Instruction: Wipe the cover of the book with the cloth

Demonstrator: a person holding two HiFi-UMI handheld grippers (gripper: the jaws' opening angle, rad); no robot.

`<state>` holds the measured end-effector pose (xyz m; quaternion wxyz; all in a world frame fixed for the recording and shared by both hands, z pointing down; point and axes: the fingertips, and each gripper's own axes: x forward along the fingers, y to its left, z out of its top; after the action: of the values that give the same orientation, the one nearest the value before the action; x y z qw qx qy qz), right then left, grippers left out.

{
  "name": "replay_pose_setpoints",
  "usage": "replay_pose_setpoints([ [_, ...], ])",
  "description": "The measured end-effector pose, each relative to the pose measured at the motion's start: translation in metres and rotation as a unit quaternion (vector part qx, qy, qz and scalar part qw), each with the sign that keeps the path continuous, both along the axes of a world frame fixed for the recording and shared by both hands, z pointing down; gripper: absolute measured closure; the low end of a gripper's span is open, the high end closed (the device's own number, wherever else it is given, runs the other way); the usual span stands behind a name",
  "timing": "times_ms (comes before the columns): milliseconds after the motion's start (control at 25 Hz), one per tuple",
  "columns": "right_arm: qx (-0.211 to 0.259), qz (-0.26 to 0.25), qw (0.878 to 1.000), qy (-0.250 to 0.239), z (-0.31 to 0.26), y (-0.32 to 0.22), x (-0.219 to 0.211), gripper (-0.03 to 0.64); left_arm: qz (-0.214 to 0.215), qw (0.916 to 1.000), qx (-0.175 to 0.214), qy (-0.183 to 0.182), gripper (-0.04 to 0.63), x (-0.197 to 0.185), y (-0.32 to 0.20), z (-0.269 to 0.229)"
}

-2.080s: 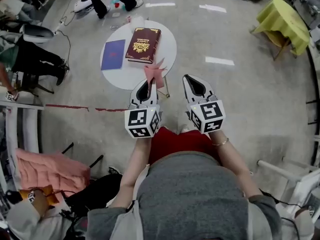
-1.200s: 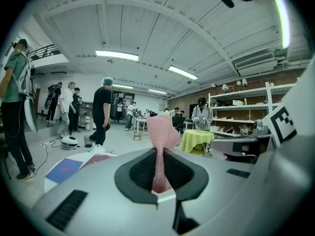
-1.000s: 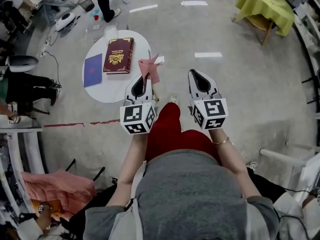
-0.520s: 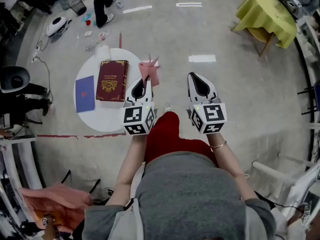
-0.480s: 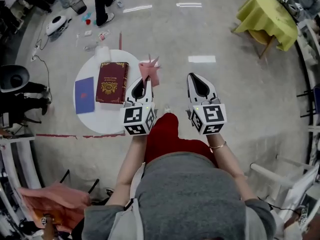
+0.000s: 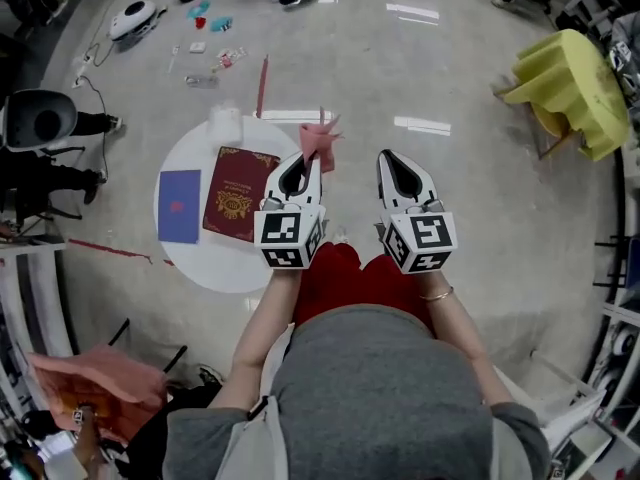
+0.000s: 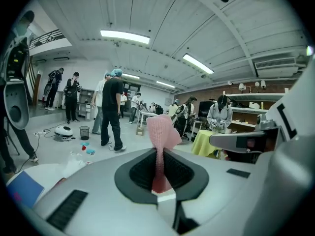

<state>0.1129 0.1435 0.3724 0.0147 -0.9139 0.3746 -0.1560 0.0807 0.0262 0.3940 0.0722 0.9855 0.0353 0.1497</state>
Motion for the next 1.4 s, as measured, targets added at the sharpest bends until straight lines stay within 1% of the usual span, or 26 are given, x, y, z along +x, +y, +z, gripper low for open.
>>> replay_pose_setpoints([
  [200,-0.010,-0.050,0.999,-0.009,0.004,-0.035,0.017,0.588,-0.035,0.9993,-0.011,-0.010,0.560,0.010,-0.021,0.008],
  [320,-0.013,-0.094,0.995,-0.013,0.008,-0.060,0.027,0.588,-0.072,0.9971,-0.017,-0.019,0.561,0.010,-0.036,0.016],
  [440,-0.012,-0.148,0.989,-0.016,0.012,-0.087,0.035,0.588,-0.115,0.9929,-0.008,-0.027,0.561,0.008,-0.052,0.022],
  [520,-0.011,-0.198,0.980,-0.014,0.014,-0.111,0.039,0.588,-0.160,0.9867,-0.003,-0.029,0.560,0.005,-0.068,0.022],
  [600,-0.010,-0.249,0.968,-0.013,0.015,-0.135,0.040,0.588,-0.207,0.9779,0.000,-0.030,0.561,0.000,-0.081,0.020],
  [720,-0.009,-0.307,0.952,-0.018,0.014,-0.156,0.038,0.588,-0.258,0.9654,0.000,-0.034,0.561,-0.006,-0.088,0.017],
  [800,-0.010,-0.349,0.937,-0.021,0.013,-0.169,0.033,0.588,-0.299,0.9534,-0.002,-0.037,0.561,-0.015,-0.092,0.017],
  [920,-0.012,-0.410,0.912,-0.027,0.016,-0.183,0.023,0.588,-0.366,0.9297,-0.007,-0.041,0.561,-0.034,-0.095,0.018],
  [1000,-0.013,-0.440,0.898,-0.031,0.019,-0.188,0.018,0.588,-0.400,0.9151,-0.008,-0.046,0.560,-0.045,-0.092,0.020],
  [1200,-0.020,-0.496,0.867,-0.039,0.026,-0.194,0.001,0.588,-0.470,0.8807,-0.017,-0.056,0.561,-0.073,-0.081,0.025],
  [1400,-0.029,-0.553,0.832,-0.042,0.033,-0.194,-0.022,0.588,-0.529,0.8460,-0.022,-0.062,0.560,-0.098,-0.071,0.026],
])
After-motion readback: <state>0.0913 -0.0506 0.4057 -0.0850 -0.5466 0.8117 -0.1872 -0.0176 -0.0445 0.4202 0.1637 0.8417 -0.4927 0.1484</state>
